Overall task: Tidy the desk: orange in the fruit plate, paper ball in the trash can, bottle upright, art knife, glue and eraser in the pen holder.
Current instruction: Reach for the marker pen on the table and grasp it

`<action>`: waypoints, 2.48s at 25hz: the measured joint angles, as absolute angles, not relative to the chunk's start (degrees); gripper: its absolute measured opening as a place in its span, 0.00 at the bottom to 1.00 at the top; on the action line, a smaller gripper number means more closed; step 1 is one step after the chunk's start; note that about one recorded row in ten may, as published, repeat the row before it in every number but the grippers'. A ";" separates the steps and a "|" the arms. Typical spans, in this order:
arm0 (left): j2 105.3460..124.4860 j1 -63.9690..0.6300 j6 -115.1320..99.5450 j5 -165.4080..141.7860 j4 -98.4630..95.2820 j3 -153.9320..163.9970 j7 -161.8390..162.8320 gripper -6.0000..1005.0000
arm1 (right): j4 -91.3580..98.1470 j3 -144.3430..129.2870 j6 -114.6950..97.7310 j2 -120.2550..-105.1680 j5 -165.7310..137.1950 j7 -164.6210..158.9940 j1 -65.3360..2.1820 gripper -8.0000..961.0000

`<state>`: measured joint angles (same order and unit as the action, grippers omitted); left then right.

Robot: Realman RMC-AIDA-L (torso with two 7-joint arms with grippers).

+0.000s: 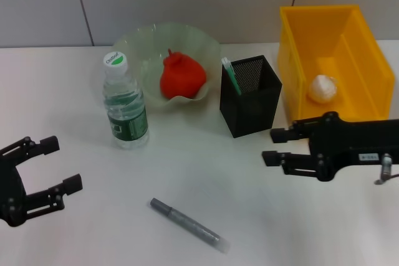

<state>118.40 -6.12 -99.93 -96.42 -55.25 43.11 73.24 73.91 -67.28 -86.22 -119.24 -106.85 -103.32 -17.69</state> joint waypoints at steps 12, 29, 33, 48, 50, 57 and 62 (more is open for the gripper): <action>118.28 -5.57 -100.57 -96.77 -50.07 43.13 63.08 0.84 | 82.27 -76.56 -85.89 -119.31 -119.89 -120.39 -23.66 0.47; 118.27 -10.23 -102.66 -108.93 -59.35 44.77 60.73 0.84 | 82.44 -64.81 -94.92 -119.10 -124.17 -126.50 -24.19 0.47; 118.26 -14.61 -102.82 -115.50 -65.61 49.25 64.04 0.84 | 77.76 -57.37 -97.24 -118.99 -121.25 -119.29 -21.52 0.47; 118.61 -21.79 -94.65 -124.35 -67.05 62.56 64.96 0.84 | 60.46 -34.32 -109.44 -117.59 -119.43 -95.49 -16.44 0.47; 118.69 -22.67 -93.49 -124.49 -65.42 64.12 65.46 0.84 | 58.30 -31.74 -110.25 -116.64 -119.44 -96.79 -17.03 0.47; 118.74 -22.80 -86.87 -124.73 -61.80 70.46 64.45 0.84 | 60.23 -32.30 -113.05 -114.85 -122.95 -109.12 -23.25 0.47; 118.66 -22.77 -83.72 -125.61 -62.03 75.51 64.28 0.84 | 60.76 -32.25 -113.38 -114.66 -128.52 -114.11 -28.12 0.47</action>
